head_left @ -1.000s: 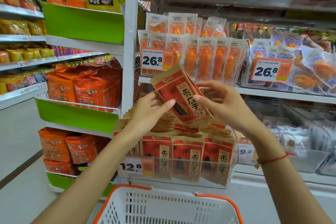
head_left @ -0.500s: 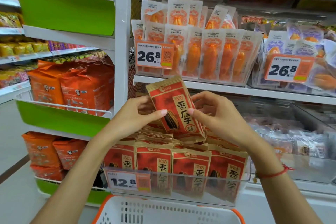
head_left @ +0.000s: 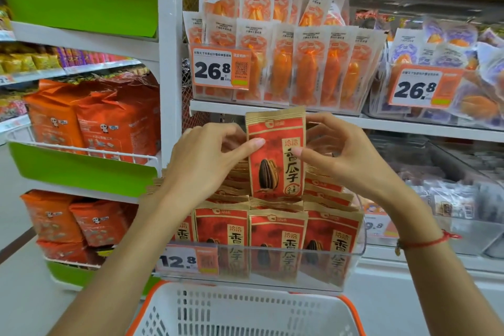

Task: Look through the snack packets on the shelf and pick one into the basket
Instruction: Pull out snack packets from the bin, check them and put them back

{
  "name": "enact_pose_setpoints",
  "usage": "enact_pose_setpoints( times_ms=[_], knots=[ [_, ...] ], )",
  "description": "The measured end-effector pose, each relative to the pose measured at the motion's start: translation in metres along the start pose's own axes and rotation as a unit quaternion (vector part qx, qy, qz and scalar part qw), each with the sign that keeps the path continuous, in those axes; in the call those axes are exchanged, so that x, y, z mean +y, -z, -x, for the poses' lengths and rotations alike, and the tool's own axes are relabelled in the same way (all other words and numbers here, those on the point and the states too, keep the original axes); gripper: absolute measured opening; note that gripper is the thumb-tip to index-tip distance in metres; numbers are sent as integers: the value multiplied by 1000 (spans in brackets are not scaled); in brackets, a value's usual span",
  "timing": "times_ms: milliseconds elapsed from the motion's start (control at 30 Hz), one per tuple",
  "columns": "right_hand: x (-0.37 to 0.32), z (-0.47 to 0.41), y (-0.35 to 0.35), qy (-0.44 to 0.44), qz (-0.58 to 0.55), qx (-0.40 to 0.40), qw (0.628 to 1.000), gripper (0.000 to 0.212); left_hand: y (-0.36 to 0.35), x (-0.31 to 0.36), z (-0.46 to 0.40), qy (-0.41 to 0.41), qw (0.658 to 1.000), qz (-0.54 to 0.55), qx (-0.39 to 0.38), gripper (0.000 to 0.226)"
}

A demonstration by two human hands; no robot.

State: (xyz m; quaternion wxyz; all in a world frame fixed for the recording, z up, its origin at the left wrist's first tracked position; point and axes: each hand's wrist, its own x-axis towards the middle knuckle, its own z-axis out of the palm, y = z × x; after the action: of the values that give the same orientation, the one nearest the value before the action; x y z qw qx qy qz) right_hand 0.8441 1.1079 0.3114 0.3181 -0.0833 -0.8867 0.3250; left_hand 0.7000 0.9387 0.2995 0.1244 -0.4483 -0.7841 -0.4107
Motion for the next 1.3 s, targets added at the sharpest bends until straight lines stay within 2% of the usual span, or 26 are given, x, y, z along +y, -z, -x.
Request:
enact_pose_setpoints(
  times_ms=[67,233,300,367,433,500,567,633,733,867,1000,1133,1300],
  knots=[
    [1,-1,2,-3,17,-12,1000,29,-3,3,1,-9,1000,-15,-9,35],
    [11,1,0,-44,114,-103,987,17,-9,-6,4,11,989,-83,-119,56],
    [10,2,-5,-25,126,-91,988,16,-12,-10,5,11,990,-41,-134,54],
    [5,1,-7,0,82,-47,996,16,-10,-9,3,-10,992,54,-117,39],
    [0,1,-5,12,55,-24,998,11,-8,-10,1,-24,993,77,-84,23],
    [0,0,-4,-2,99,-48,994,8,-8,-10,0,-18,994,47,-93,16],
    [2,0,-7,-23,171,-102,980,7,-12,-11,1,-13,990,9,-142,12],
    [2,2,-11,-44,205,-134,968,7,-18,-12,2,-8,985,-23,-169,15],
    [1,3,-10,-39,190,-143,970,8,-19,-13,2,-16,984,-36,-175,20],
    [1,1,-8,-23,142,-124,982,6,-13,-16,2,-20,985,-48,-165,23],
    [4,0,-5,-46,173,-127,976,6,-21,-14,4,-15,989,-48,-142,23],
    [10,-1,-5,-71,193,-120,971,13,-33,-13,3,-35,984,-57,-167,23],
    [18,-1,-15,-97,182,-124,971,16,-37,-14,0,-8,978,-94,-184,17]
  ],
)
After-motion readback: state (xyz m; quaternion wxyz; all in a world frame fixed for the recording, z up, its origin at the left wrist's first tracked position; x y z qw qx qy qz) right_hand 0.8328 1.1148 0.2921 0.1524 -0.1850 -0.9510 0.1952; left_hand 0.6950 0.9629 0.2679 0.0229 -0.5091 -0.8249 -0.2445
